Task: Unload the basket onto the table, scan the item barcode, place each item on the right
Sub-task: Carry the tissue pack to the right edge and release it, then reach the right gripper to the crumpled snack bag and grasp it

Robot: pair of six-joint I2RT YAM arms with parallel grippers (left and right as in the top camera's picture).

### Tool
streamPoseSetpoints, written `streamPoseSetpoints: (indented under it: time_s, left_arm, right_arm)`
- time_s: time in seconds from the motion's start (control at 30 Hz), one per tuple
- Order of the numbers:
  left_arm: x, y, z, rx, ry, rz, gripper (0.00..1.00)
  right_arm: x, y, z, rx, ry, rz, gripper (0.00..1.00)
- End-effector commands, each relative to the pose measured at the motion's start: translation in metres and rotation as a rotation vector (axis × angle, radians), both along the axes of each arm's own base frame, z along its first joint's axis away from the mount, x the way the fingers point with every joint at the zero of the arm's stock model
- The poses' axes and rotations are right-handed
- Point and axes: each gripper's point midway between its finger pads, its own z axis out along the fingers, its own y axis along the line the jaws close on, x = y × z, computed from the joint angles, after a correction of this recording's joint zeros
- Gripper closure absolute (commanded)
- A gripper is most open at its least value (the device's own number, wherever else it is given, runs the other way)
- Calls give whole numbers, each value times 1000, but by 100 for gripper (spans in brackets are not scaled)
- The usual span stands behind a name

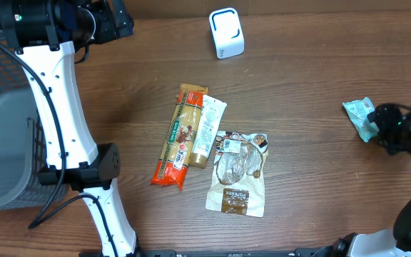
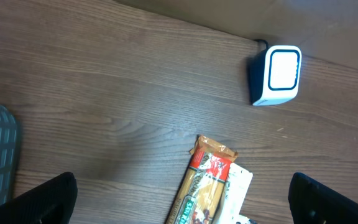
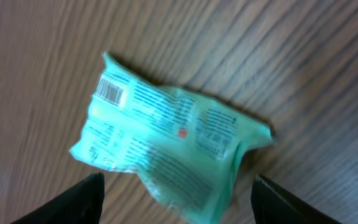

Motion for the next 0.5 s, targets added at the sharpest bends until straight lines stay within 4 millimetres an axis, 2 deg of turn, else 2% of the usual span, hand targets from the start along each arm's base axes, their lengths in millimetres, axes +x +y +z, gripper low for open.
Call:
streamPoseSetpoints:
  time_s: [0.0, 0.1, 0.2, 0.3, 0.33, 0.37, 0.47]
  left_arm:
    - [-4, -3, 9, 7, -22, -7, 0]
    - [-4, -3, 9, 7, -22, -7, 1]
    - [-4, -3, 9, 7, -22, -7, 0]
    - [-4, -3, 9, 7, -22, -7, 0]
    - [-4, -3, 9, 7, -22, -7, 1]
    - [-4, -3, 9, 7, -22, -7, 0]
    - [-4, -3, 9, 7, -22, -7, 0]
  right_arm:
    - [26, -1, 76, -27, -123, 113, 25]
    - [28, 34, 108, 60, -156, 275, 28]
    - [25, 77, 119, 140, -173, 446, 28]
    - [13, 120, 110, 194, -128, 588, 29]
    - [9, 132, 106, 206, -107, 622, 27]
    - [-3, 163, 96, 228, -61, 719, 24]
    - [-22, 209, 83, 259, 3, 856, 18]
